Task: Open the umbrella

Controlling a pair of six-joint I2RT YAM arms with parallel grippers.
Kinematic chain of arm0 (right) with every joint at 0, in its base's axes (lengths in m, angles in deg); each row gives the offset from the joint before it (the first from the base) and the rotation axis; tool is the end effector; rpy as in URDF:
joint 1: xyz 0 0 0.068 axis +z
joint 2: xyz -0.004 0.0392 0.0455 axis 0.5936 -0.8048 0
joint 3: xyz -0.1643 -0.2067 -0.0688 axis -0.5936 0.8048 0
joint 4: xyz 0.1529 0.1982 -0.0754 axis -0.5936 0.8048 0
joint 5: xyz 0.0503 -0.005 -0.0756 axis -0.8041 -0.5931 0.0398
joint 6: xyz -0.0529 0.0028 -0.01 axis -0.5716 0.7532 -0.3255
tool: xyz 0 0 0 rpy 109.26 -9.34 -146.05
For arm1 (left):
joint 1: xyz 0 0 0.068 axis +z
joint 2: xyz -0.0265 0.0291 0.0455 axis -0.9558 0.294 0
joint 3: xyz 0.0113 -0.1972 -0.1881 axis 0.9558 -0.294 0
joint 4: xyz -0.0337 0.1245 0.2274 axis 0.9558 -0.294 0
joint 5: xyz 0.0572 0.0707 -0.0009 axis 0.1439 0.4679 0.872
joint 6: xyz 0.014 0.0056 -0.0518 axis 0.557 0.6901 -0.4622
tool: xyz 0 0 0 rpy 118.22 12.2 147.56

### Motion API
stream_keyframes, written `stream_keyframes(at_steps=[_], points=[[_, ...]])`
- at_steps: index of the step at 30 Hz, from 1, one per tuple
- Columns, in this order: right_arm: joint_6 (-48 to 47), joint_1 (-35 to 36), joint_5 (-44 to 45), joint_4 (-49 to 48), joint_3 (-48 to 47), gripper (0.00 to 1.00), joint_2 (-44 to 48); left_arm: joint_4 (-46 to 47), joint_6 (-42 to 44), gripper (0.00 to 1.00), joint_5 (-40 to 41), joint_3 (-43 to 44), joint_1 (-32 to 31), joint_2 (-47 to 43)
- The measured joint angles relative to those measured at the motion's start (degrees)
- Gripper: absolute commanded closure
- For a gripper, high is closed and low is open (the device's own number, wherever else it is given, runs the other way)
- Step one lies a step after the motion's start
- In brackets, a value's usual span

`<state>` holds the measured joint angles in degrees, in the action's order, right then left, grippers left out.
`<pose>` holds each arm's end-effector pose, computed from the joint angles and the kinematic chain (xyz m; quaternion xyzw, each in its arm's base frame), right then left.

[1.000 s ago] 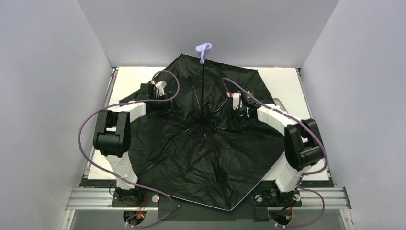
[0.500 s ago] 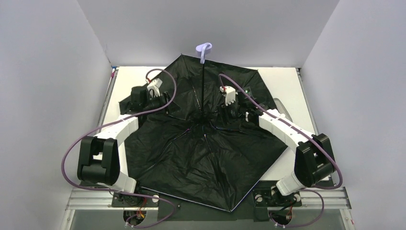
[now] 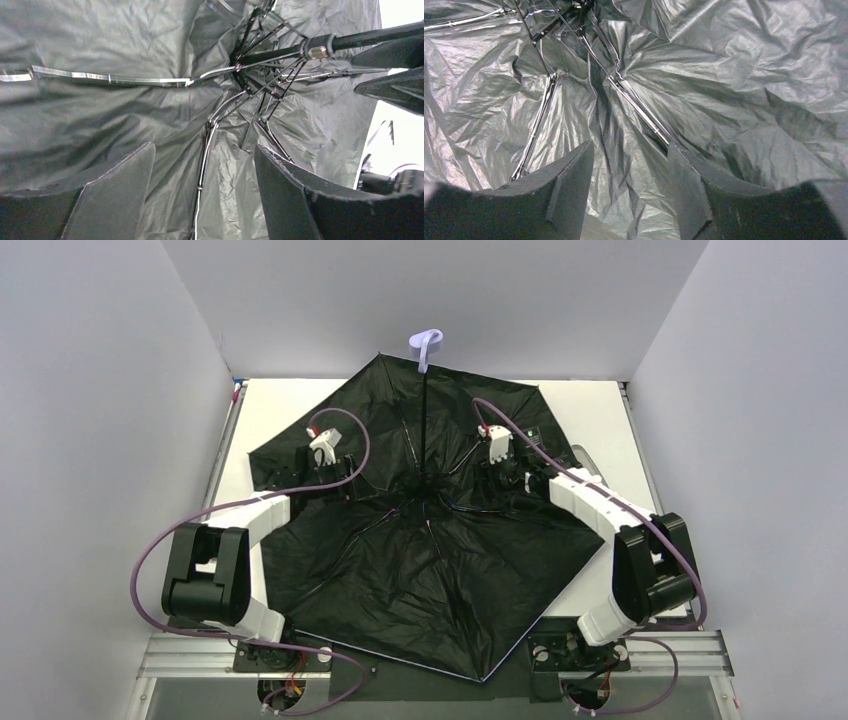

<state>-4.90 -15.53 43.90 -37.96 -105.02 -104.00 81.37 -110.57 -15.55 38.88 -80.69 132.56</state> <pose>0.2934 0.1292 0.2216 -0.2196 0.8993 0.2799 0.2545 0.2983 -0.0613 0.1851 -0.0005 0.8790 -0.3690 0.3018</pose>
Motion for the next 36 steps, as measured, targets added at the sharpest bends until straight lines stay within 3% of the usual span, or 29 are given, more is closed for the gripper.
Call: stream_keyframes(at_steps=[4,7,10,17,20,23,29,36], points=[[-0.5,-0.1,0.7,0.0,-1.4,0.33,2.2,1.8,7.0,0.12,-0.3,2.9,-0.2,-1.3],[0.4,-0.1,0.9,-2.0,-3.7,0.31,5.0,4.2,11.6,0.01,-1.5,7.1,-0.4,-2.4],[4.0,0.2,1.0,-6.1,-5.9,0.3,7.1,5.4,16.1,0.03,-3.3,10.9,-0.7,-4.7],[22.2,1.5,0.8,-16.8,-6.7,0.27,6.0,1.8,29.2,0.03,-6.2,20.6,-4.6,-9.7],[23.7,5.0,1.4,-20.1,-5.2,0.27,4.6,0.9,32.0,0.03,-6.6,21.4,-7.5,-11.4],[20.9,8.7,2.6,-24.2,-3.6,0.3,3.7,1.1,31.6,0.03,-6.7,21.4,-9.7,-12.2],[13.0,11.8,5.9,-37.4,-1.5,0.51,0.0,1.3,26.4,0.03,-5.5,22.3,-9.0,-13.5],[6.4,12.5,7.1,-45.6,1.2,0.59,-6.1,0.6,22.3,0.03,-2.5,24.4,-6.2,-15.0]])
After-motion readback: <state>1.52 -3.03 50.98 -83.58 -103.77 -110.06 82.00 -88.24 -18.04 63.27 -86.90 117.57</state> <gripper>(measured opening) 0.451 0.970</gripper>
